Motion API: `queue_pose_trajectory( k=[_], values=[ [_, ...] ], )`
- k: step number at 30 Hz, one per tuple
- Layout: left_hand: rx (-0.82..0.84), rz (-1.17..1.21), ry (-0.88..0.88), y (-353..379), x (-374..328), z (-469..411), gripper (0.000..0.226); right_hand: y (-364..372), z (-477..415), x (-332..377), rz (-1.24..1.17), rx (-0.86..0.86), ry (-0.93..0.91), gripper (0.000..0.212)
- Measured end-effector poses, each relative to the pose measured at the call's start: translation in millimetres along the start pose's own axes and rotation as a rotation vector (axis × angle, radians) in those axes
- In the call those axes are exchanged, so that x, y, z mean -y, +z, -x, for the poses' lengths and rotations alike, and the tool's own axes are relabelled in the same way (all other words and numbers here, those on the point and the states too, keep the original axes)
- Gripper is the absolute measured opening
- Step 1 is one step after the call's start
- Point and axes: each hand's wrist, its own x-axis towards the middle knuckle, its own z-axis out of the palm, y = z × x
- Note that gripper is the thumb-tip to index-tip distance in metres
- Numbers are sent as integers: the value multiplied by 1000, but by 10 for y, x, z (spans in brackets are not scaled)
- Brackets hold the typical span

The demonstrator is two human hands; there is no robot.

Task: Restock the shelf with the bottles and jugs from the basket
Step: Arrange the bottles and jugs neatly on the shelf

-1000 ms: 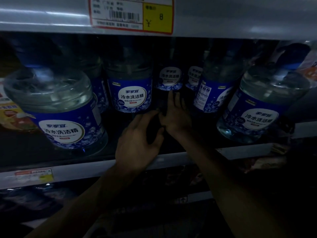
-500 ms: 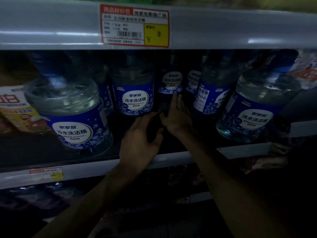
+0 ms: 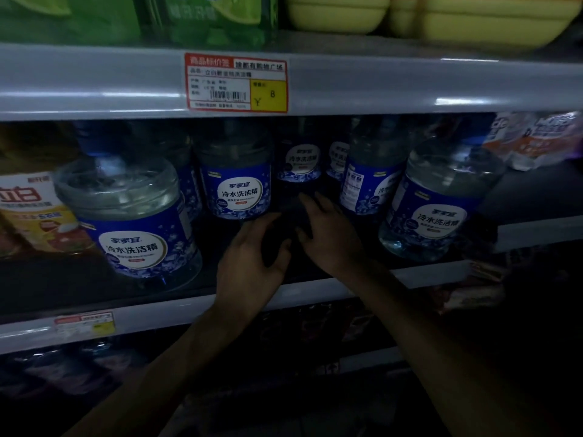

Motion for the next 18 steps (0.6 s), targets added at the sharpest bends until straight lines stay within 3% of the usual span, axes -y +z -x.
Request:
queue_pose_trajectory(
  k=[9,18],
  values=[
    [58,208,-10,367,-517,-83,54,-725,618,-192,-146,-381,-41,49],
    [118,416,24,932,-1057,-183,54,-1132,953,-729,-165,-594,187,36]
  ],
)
